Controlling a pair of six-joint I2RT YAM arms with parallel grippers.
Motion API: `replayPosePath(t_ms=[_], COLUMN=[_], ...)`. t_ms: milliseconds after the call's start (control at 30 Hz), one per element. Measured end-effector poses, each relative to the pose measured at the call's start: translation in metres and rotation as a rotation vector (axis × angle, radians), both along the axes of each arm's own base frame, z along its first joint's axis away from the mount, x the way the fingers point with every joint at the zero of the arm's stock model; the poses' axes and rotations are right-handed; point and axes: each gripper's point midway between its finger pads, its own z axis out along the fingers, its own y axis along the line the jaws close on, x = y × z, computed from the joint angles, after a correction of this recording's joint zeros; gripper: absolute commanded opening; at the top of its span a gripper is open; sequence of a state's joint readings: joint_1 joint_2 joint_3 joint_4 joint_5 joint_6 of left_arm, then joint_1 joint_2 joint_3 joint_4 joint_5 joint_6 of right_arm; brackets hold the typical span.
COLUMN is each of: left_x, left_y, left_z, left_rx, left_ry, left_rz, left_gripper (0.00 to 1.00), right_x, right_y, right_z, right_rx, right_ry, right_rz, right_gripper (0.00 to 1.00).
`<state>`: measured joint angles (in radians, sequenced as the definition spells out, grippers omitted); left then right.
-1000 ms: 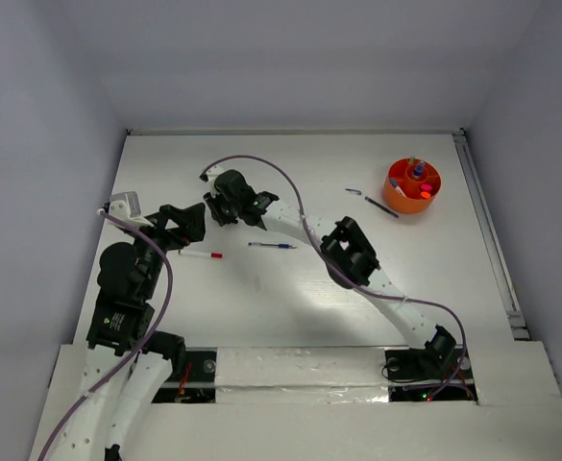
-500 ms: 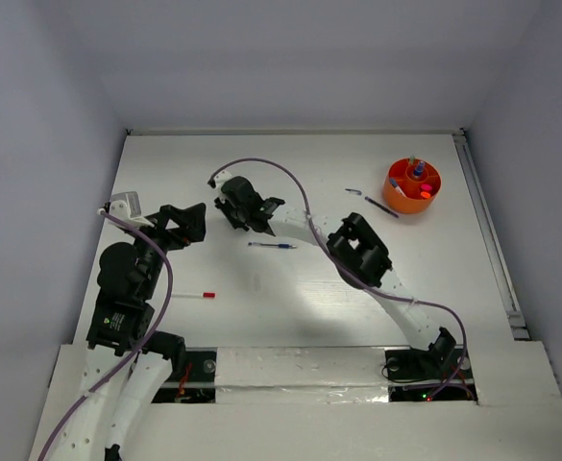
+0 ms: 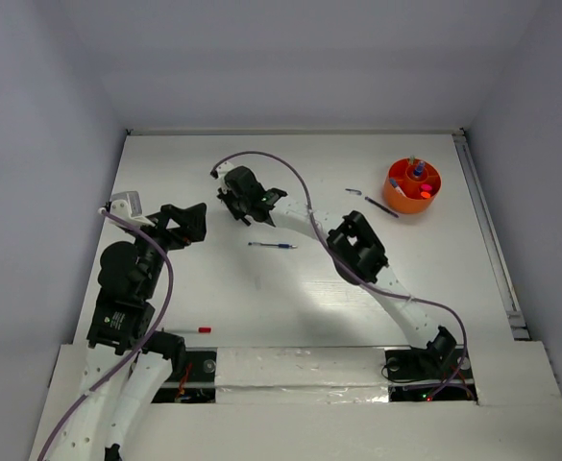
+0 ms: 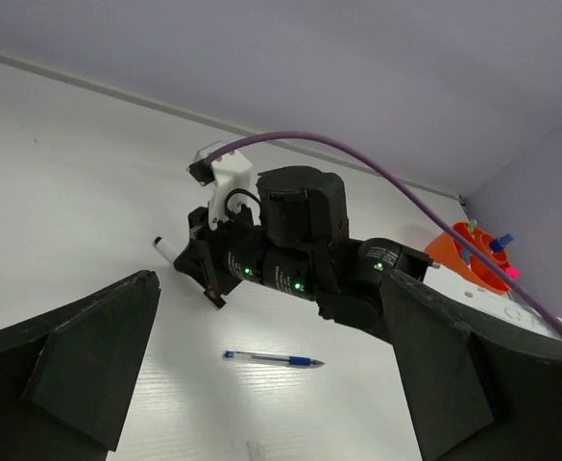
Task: Sort the stationery into containers
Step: Place the pen in the storage box.
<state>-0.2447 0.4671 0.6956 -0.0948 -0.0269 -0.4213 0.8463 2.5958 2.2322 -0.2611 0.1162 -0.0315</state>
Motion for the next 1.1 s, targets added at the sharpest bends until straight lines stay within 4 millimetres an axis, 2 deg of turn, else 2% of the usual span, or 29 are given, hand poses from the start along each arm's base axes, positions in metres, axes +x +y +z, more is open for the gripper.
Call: replayPosePath(t_ms=[133,233,300,367,500,567,667,700,767,833,933,1000,1100], left_x=[0.001,0.001,0.001,0.001,0.001,0.0,-0.003,-0.005,-0.008,-0.011,-0.016,-0.02,-0.024], left_y=[0.0,0.0,0.0,0.0,0.002,0.001,-0.002,-0.002,-0.004,-0.006,-0.01,-0.013,-0.017], left_z=[-0.001,-0.001,-0.001,-0.001,-0.001,0.0,0.003,0.004,0.008,0.01,0.014,0.016,0.019], left_rx=[0.001,0.001,0.001,0.001,0.001,0.0,-0.003,-0.004,-0.007,-0.009,-0.013,-0.016,-0.02], left_ry=[0.003,0.004,0.004,0.003,0.002,-0.001,-0.013,-0.018,-0.032,-0.044,-0.058,-0.069,-0.081], left_rz=[0.0,0.0,-0.001,0.0,0.004,-0.002,-0.019,-0.024,-0.034,-0.046,-0.067,-0.084,-0.104], left_gripper=[0.99,0.99,0.99,0.99,0.99,0.99,0.99,0.99,0.99,0.99,0.99,0.99,0.99], right_x=[0.006,0.011,0.018,0.025,0.036,0.03,0.017,0.011,0.005,0.001,-0.004,-0.009,-0.011], right_y=[-0.006,-0.038,-0.069,-0.098,-0.16,-0.195,-0.251,-0.272,-0.315,-0.364,-0.424,-0.451,-0.472], right_z=[0.002,0.007,0.021,0.051,0.145,0.192,0.231,0.234,0.226,0.202,0.171,0.165,0.172], right_rx=[0.074,0.117,0.153,0.206,0.358,0.426,0.485,0.488,0.471,0.418,0.325,0.275,0.245], right_ry=[0.041,0.076,0.072,0.034,-0.153,-0.275,-0.433,-0.473,-0.525,-0.544,-0.559,-0.59,-0.652], right_rz=[-0.031,-0.088,-0.14,-0.192,-0.296,-0.35,-0.45,-0.49,-0.585,-0.701,-0.858,-0.935,-0.999], right_gripper=[0.0,0.0,0.0,0.0,0.0,0.0,0.0,0.0,0.0,0.0,0.0,0.0,0.0])
